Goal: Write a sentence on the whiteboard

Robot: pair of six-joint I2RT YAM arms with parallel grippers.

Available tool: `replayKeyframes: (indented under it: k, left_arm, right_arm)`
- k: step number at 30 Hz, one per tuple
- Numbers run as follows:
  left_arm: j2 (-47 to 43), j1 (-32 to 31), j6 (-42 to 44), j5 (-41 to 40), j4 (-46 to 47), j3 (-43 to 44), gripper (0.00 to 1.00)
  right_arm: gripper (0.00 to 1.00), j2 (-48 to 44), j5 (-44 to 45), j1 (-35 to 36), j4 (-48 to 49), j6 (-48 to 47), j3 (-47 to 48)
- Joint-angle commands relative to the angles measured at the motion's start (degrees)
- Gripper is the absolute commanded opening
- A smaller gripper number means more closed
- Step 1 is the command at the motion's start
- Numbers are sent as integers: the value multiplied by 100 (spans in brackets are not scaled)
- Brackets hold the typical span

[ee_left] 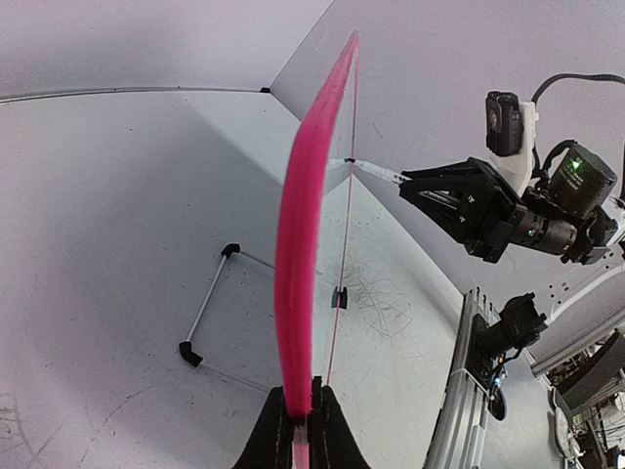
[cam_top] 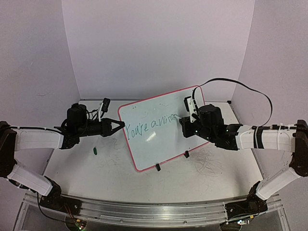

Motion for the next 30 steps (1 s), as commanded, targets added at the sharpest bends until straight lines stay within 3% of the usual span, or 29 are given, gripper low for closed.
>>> replayKeyframes:
  k: [1,19,30]
  left_arm:
    - [-172,25,232,-46,-34,132,0]
    - [-91,25,249,-63,-55,157,0]
    - [-141,25,259,-43,-65,125,0]
  right_arm:
    - [0,-39,-70,-38,-36,110,-69]
    - [0,-388,485,-39,52,93,-144]
    - [0,-336,162,-65,265,-111,-60]
